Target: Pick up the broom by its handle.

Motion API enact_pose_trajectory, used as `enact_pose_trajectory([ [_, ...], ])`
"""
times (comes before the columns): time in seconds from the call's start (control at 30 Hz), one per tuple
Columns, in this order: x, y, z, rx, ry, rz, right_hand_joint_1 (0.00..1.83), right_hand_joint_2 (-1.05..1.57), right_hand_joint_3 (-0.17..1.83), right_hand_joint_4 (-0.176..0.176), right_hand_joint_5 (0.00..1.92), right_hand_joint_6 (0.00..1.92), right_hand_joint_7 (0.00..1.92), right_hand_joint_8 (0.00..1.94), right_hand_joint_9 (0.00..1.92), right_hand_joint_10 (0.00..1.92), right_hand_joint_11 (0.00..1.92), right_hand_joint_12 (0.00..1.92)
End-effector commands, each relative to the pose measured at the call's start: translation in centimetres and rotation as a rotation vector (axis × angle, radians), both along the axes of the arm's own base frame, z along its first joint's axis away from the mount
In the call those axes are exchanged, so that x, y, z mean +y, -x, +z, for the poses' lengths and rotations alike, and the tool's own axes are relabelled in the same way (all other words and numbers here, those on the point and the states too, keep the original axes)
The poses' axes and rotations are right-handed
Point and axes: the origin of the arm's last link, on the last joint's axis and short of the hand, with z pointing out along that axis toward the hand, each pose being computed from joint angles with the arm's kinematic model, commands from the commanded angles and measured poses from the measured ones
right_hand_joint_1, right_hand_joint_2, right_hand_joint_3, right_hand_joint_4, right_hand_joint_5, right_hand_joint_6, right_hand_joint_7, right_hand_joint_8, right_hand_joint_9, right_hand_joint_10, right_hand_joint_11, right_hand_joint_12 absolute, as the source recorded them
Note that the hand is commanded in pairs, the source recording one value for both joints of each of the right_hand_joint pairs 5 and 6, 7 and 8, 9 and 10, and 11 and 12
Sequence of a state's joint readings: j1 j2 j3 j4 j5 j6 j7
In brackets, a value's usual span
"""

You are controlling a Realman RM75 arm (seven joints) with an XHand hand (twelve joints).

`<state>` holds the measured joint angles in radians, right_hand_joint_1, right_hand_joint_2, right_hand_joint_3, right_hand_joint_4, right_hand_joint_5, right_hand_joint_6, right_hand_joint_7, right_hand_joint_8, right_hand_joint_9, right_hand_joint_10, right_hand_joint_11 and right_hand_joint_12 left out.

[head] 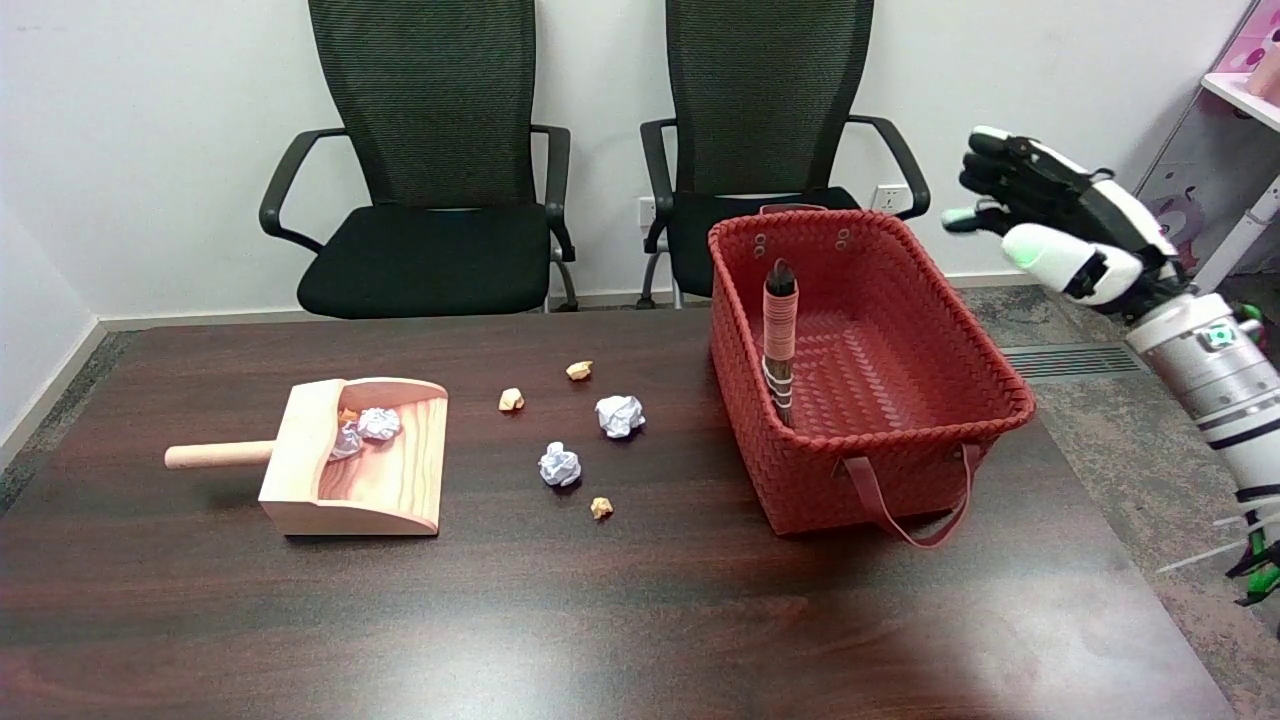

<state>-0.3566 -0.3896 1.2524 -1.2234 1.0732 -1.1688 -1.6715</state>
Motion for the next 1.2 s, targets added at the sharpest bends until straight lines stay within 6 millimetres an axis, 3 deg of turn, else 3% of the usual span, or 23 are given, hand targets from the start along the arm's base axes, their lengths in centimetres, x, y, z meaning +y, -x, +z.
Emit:
enact_pose_trajectory([
  [0.03, -2.5, 0.4, -9.0, -0.067, -0.23, 0.019, 0.83, 0.07, 0.81, -0.068, 0.0, 0.0, 0.0, 0.0, 0.16, 0.16, 0.32, 0.32],
  [0.2, -3.1, 2.7, -11.9, -0.228, -0.207, 0.029, 0.83, 0.01, 0.8, -0.062, 0.0, 0.0, 0.0, 0.0, 0.14, 0.14, 0.28, 0.28],
  [0.37, -3.2, 3.9, -13.4, -0.313, -0.19, 0.047, 0.84, -0.01, 0.78, -0.055, 0.0, 0.0, 0.0, 0.0, 0.15, 0.15, 0.26, 0.26],
  [0.57, -4.2, 4.4, -15.1, -0.28, -0.239, -0.03, 0.84, -0.02, 0.74, -0.054, 0.0, 0.0, 0.0, 0.0, 0.28, 0.28, 0.31, 0.31],
  [0.93, -7.3, 5.4, -18.0, -0.281, -0.305, -0.048, 0.84, -0.04, 0.74, -0.045, 0.0, 0.0, 0.0, 0.0, 0.22, 0.22, 0.28, 0.28],
  [1.2, -8.0, 6.0, -18.9, -0.259, -0.329, -0.085, 0.84, 0.01, 0.67, -0.062, 0.0, 0.0, 0.0, 0.0, 0.2, 0.2, 0.3, 0.3],
])
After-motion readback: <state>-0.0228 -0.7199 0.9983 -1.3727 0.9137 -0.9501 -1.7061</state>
